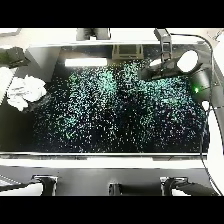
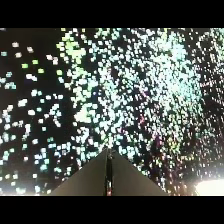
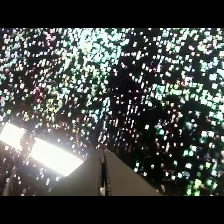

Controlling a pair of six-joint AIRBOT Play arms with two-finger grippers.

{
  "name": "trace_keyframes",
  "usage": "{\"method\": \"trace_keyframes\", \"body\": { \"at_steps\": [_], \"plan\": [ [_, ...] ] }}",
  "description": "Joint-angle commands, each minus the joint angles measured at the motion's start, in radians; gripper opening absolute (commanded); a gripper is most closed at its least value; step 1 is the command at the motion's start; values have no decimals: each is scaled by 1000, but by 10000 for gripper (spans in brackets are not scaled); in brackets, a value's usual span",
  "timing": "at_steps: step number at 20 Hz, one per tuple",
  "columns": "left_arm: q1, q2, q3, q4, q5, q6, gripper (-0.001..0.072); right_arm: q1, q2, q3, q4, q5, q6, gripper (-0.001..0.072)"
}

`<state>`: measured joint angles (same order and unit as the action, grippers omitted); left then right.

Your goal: Fold the clothes and pants, and hang the long-sleeved shirts on hangers.

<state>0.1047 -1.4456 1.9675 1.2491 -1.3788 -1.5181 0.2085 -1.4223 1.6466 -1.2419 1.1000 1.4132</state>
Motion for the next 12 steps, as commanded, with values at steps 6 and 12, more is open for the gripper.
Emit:
{"method": "trace_keyframes", "body": {
  "at_steps": [6, 12],
  "plan": [
    [0, 1, 0, 0, 1, 0, 19, 1, 0, 1, 3, -3, 1, 30],
    [4, -24, -7, 298, -91, -146, 658, 1, 0, 1, 3, 35, 16, 67]
  ]
}}
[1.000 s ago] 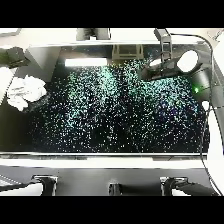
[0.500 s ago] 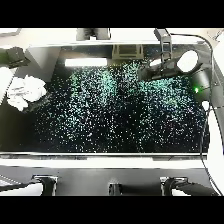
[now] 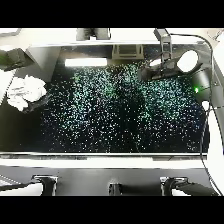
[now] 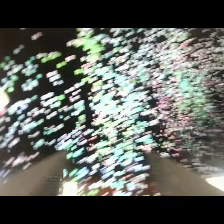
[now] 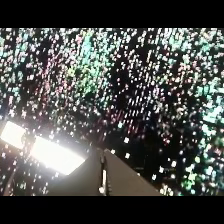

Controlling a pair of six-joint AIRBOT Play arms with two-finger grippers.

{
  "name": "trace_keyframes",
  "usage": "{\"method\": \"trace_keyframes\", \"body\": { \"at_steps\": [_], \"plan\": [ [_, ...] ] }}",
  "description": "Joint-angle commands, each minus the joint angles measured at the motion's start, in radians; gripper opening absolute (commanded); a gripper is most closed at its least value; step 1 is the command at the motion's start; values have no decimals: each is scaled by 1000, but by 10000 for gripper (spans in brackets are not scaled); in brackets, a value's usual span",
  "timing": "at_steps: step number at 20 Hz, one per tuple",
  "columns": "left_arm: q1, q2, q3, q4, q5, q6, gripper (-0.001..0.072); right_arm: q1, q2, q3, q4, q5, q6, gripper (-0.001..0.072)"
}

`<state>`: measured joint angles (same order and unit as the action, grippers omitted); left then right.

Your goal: Fold the clothes and pants, and hang the long-sleeved shirts on hangers.

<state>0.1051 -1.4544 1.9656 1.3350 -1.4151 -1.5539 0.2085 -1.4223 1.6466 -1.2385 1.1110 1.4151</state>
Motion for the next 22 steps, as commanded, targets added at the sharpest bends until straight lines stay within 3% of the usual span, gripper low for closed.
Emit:
{"method": "trace_keyframes", "body": {
  "at_steps": [1, 2, 3, 5, 9, 20, 21, 22],
  "plan": [
    [20, -29, -21, 306, -60, -169, 683, 1, 0, 1, 0, 34, 23, 170],
    [54, -45, -44, 341, -44, -199, 683, 1, 0, 1, 0, 48, 41, 270],
    [98, -65, -64, 333, -11, -249, 683, 1, 0, 1, 0, 65, 59, 325],
    [191, -121, -85, 291, 61, -340, 682, 1, 0, 1, 0, 101, 64, 320],
    [277, -246, -85, 258, 222, -339, 682, 1, 0, 1, -1, 138, 63, 320],
    [288, -529, -83, 258, 669, -340, 679, 1, 0, 1, 0, 142, 93, 321],
    [290, -547, -83, 259, 676, -340, 662, 1, 0, 1, 0, 143, 93, 321],
    [293, -562, -83, 258, 675, -340, 550, 1, 0, 1, 0, 142, 93, 321]
  ]
}}
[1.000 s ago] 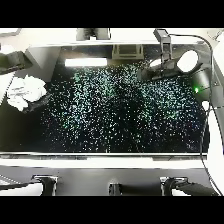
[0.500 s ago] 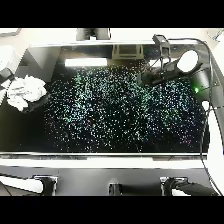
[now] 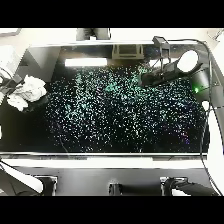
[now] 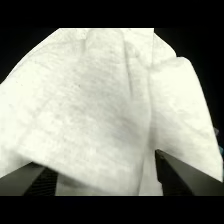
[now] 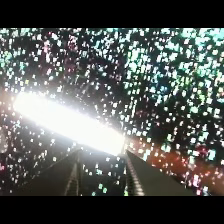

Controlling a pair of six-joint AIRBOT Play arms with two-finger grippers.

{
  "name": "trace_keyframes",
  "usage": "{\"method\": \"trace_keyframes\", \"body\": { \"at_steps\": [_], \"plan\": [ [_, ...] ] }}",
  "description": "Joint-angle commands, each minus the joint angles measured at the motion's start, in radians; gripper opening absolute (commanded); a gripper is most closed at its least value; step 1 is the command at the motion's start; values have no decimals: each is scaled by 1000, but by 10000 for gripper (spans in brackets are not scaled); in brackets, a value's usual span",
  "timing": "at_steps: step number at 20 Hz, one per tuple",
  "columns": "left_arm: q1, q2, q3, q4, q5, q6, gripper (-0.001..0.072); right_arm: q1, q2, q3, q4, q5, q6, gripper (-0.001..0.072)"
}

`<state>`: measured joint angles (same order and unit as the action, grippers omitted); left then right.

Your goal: Fold the clothes and pants, and hang the long-sleeved shirts on hangers.

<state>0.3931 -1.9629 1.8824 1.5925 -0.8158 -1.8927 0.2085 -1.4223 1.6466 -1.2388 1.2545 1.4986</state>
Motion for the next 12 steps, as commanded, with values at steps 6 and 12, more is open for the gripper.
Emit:
{"method": "trace_keyframes", "body": {
  "at_steps": [6, 12],
  "plan": [
    [-18, -7, 37, 0, 10, 38, 15, 1, 0, 1, 0, 0, 58, 321],
    [-251, 209, 86, -127, -270, 120, 14, 1, 45, 2, 1, -13, 61, 320]
  ]
}}
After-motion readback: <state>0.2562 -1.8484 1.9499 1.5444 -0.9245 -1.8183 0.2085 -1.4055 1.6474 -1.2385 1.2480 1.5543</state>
